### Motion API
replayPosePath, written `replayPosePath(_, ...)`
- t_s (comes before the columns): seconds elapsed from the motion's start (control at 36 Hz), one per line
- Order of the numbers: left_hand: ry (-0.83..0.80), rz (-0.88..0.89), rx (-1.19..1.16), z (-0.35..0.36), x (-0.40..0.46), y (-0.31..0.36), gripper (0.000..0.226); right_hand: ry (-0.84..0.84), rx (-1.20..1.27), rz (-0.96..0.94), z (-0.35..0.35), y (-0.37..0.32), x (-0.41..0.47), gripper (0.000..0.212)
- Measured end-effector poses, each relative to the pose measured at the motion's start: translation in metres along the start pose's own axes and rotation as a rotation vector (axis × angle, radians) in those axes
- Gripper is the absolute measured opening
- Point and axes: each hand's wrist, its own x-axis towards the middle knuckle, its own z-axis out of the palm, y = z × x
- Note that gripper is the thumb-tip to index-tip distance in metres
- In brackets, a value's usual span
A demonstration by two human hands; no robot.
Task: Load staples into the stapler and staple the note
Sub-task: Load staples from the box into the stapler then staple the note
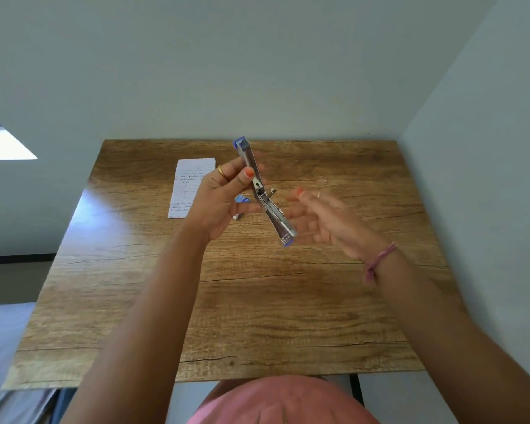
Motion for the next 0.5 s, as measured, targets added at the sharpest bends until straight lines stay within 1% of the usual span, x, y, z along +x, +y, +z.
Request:
replayPosePath(0.06,0.004,0.003,0.001,0.0,-0.001,-0.001,0.032,-0.139,0.059,0.112,0.004,0.001,0.004,0.069)
replayPosePath(0.08,0.003,0.002,0.008,0.001,-0.002,-0.001,0.033,-0.189,0.085,0.146,0.005,0.001,0.006,0.078)
replayPosePath(0.14,0.0,0.0,0.038,0.002,-0.003,-0.002,0.035,-0.237,0.123,0.188,0.006,0.0,0.01,0.087)
replayPosePath(0.19,-0.01,0.0,0.061,0.002,-0.004,-0.003,0.033,-0.25,0.106,0.209,0.008,-0.003,0.014,0.09)
replayPosePath(0.33,-0.021,-0.014,0.079,0.003,-0.003,0.0,0.037,-0.251,-0.022,0.226,0.012,-0.008,0.017,0.08)
replayPosePath(0.42,-0.053,-0.002,0.128,0.001,-0.002,0.001,0.032,-0.267,-0.074,0.215,0.017,-0.01,0.018,0.066)
replayPosePath(0.5,-0.064,0.0,0.154,-0.001,-0.002,0.002,0.031,-0.269,-0.068,0.211,0.021,-0.009,0.019,0.045)
